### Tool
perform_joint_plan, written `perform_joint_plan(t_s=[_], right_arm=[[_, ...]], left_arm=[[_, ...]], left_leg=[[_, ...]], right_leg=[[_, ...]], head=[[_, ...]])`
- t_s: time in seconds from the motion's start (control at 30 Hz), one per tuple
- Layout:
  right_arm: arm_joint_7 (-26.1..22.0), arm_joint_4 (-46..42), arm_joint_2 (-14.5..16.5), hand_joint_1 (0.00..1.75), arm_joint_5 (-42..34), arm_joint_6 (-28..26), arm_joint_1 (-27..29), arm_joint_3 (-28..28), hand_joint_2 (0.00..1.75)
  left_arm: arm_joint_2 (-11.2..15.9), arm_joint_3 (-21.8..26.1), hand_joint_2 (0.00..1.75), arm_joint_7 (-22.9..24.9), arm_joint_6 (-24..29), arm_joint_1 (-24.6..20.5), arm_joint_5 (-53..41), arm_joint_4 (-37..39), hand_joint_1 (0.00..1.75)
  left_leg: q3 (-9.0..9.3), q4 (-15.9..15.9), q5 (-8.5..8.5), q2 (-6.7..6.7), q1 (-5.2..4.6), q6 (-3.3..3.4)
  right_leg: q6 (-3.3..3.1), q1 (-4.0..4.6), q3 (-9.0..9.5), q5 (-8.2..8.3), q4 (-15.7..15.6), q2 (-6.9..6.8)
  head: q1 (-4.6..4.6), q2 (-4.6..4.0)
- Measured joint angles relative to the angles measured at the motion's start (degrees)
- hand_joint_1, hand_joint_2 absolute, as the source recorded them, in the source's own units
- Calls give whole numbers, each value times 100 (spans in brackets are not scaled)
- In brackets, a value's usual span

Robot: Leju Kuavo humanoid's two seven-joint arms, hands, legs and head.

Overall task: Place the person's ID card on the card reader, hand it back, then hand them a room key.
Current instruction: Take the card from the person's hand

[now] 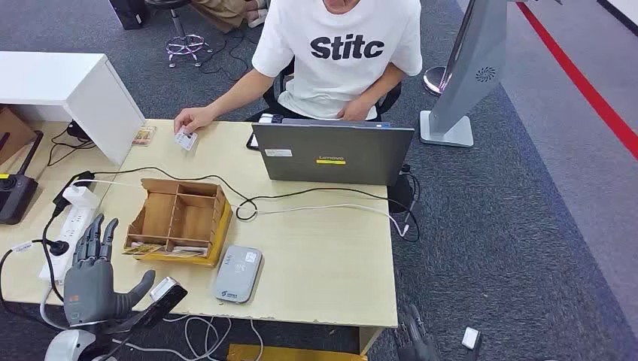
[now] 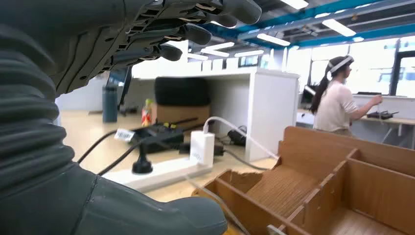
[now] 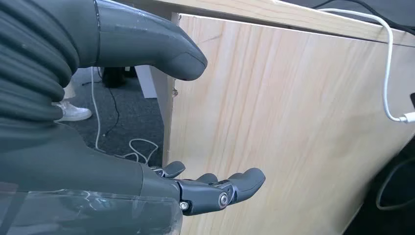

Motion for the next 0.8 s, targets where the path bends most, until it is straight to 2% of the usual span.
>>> perform_joint_plan(t_s=[0.47,0.8], right_arm=[[108,0,60,0,-8,15,-123,0,175],[107,0,70,0,-12,18,-141,0,175]], left_arm=[[460,-1433,175,691,928,-229,-1827,-114,0],[512,-1639,175,663,985,-232,-1873,-117,0]], left_leg=[[-1,2,0,1,0,0],[-2,2,0,1,0,0]], right_leg=[[2,0,-1,3,0,1],[2,0,-2,3,0,0]], head=[[-1,0],[-1,0]])
